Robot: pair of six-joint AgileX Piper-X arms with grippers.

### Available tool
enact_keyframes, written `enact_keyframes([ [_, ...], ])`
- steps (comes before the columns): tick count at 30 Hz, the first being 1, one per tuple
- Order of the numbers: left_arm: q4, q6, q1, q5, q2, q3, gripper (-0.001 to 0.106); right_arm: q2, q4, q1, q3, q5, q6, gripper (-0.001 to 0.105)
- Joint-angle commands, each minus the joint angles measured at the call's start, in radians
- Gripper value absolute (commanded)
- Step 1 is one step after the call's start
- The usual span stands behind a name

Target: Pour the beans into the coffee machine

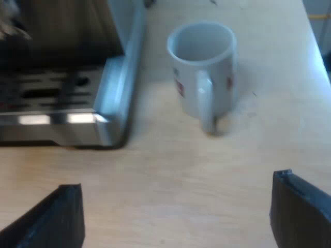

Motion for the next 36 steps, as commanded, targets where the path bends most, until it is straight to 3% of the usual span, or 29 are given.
enact_keyframes([
  [1, -0.007, -0.007, 0.001, -0.011, -0.034, -0.012, 0.085, 0.026, 0.002, 0.021, -0.048, -0.040, -0.002, 0.079],
  [5, -0.007, -0.007, 0.001, -0.011, -0.030, -0.011, 0.085, 0.096, -0.006, 0.083, -0.115, -0.126, -0.046, 0.079],
  [14, -0.004, -0.007, 0.001, -0.032, -0.030, -0.011, 0.085, 0.223, -0.094, 0.255, -0.196, -0.210, -0.119, 0.079],
  [24, -0.004, -0.007, 0.001, -0.034, -0.028, -0.011, 0.085, 0.376, -0.234, 0.403, -0.197, -0.317, -0.119, 0.079],
  [36, -0.004, -0.002, 0.001, -0.063, -0.028, -0.006, 0.085, 0.525, -0.371, 0.561, -0.197, -0.314, -0.119, 0.079],
])
